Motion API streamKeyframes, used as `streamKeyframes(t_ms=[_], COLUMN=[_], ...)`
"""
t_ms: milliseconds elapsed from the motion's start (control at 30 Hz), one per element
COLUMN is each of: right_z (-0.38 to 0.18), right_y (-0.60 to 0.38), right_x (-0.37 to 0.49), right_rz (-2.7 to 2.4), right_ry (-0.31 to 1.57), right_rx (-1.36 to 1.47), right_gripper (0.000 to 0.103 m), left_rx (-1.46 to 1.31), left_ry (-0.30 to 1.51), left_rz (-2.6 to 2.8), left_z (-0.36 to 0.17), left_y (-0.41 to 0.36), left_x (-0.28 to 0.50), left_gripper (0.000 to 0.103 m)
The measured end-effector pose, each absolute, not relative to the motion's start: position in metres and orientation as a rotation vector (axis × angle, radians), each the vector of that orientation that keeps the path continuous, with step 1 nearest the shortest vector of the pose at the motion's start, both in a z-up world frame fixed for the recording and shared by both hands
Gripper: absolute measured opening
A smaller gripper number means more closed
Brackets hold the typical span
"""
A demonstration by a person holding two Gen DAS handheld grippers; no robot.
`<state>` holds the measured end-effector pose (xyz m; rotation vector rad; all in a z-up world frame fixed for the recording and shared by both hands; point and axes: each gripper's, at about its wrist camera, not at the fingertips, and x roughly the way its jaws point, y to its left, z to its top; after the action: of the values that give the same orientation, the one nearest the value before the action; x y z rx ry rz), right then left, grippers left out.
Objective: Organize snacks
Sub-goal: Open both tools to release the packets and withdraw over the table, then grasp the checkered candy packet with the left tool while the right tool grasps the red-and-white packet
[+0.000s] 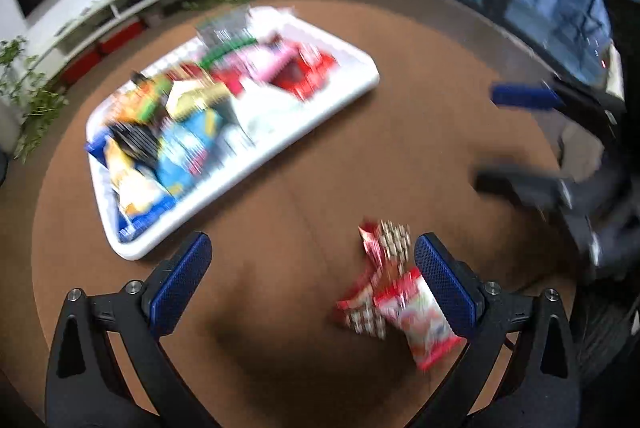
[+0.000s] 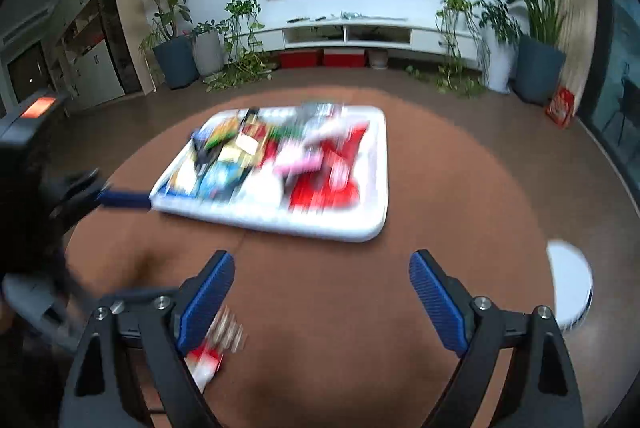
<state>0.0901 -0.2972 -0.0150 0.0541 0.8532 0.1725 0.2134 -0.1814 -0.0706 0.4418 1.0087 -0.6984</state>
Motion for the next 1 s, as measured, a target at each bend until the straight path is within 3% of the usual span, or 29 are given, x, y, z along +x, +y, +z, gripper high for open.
streamKeyframes(t_ms=[433, 567, 733, 900, 1000], right_z=[-0.051, -0.061, -0.064, -0.066, -0.066], right_y=[-0.254, -0.240, -0.228, -0.225, -0.223], right_x=[0.030, 0.026, 0.024, 0.028, 0.030], right_rz=[0.194, 0.208, 0.210, 0.201, 0.199], right_ry=[0.974, 1.009, 1.019, 1.025, 1.027], right_rx=[0.086, 0.109, 0.113, 0.110, 0.103], right_gripper=[0.086, 0.073, 0.068, 0.067, 0.066], left_rx=[0.502, 0.521, 0.540, 0.547, 0.580], left_ry=[1.046, 1.042, 1.044, 1.049, 1.041], left_rz=[-0.803, -0.814, -0.861, -0.909, -0.909], left_z=[-0.093, -0.095, -0.103, -0.107, -0.110], left_y=[-0.189, -0.187, -0.193, -0.199, -0.203], left_x=[0.202, 0.206, 0.207, 0.202, 0.199], left_gripper=[0.102, 0.077, 0.075, 0.054, 0.052])
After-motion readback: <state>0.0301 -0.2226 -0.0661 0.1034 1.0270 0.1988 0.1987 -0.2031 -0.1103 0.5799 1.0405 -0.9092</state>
